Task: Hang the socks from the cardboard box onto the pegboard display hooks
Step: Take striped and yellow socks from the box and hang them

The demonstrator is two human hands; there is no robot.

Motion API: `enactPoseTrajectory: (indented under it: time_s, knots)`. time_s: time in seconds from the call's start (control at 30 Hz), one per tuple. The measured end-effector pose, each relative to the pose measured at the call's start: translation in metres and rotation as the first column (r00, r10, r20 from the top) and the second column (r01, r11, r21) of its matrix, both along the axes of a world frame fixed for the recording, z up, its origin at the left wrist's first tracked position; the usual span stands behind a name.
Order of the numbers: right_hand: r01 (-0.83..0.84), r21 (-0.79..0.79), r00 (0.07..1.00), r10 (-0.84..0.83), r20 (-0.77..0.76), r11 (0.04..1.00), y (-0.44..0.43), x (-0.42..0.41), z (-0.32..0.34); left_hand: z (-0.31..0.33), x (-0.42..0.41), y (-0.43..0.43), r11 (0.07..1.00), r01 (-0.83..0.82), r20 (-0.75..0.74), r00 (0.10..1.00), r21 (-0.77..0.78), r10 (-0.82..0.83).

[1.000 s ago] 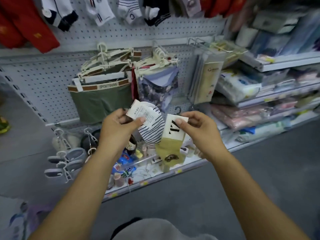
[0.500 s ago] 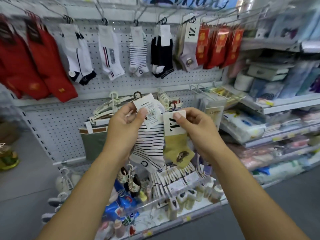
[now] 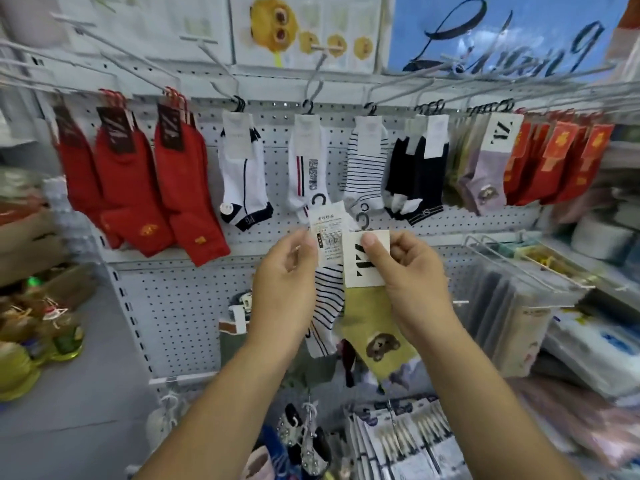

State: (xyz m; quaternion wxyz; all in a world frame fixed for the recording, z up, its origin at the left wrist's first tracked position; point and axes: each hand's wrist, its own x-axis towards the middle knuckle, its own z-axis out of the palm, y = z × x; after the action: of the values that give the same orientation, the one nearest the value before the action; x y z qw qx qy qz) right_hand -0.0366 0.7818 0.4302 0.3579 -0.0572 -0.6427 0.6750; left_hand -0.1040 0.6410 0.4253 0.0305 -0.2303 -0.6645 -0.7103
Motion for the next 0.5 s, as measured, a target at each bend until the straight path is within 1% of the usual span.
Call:
enactPoseTrajectory:
  time_s: [0.03, 0.07, 0.1, 0.13, 0.17, 0.2, 0.23, 0.33, 0.5]
  knots:
    - [-0.024, -0.004, 1.000, 0.025, 0.003, 1.000, -0.002, -0.012, 0.001, 0.001, -0.010, 0.000, 0.994, 0.105, 0.049, 0.993, 0.022, -0.106]
    - [-0.066, -0.019, 0.998, 0.066, 0.011, 0.998, -0.004, -0.024, 0.001, 0.003, -0.022, 0.000, 0.973, 0.220, 0.111, 0.968, 0.072, -0.227]
    - [-0.116, -0.041, 0.993, 0.117, 0.018, 0.992, -0.005, -0.035, 0.001, 0.004, -0.034, 0.001, 0.932, 0.328, 0.178, 0.919, 0.152, -0.352]
    - [-0.165, -0.068, 0.986, 0.166, 0.025, 0.984, -0.006, -0.044, 0.001, 0.006, -0.046, 0.002, 0.886, 0.404, 0.229, 0.862, 0.229, -0.452]
    - [-0.203, -0.091, 0.978, 0.206, 0.026, 0.975, -0.007, -0.054, 0.000, 0.008, -0.057, 0.003, 0.848, 0.450, 0.263, 0.813, 0.280, -0.519]
    - [-0.225, -0.111, 0.973, 0.229, 0.021, 0.968, -0.006, -0.062, 0.000, 0.009, -0.068, 0.005, 0.835, 0.467, 0.277, 0.794, 0.291, -0.541]
    - [-0.232, -0.127, 0.972, 0.235, 0.012, 0.965, -0.005, -0.068, 0.000, 0.010, -0.079, 0.008, 0.850, 0.450, 0.277, 0.810, 0.272, -0.517]
    - [-0.189, -0.168, 0.982, 0.191, -0.006, 0.967, 0.005, -0.080, -0.001, 0.009, -0.110, 0.020, 0.929, 0.325, 0.266, 0.893, 0.176, -0.363]
    - [0.020, -0.146, 1.000, -0.018, 0.015, 0.989, 0.040, -0.082, 0.006, 0.016, -0.143, 0.045, 0.934, 0.342, 0.179, 0.917, 0.106, -0.356]
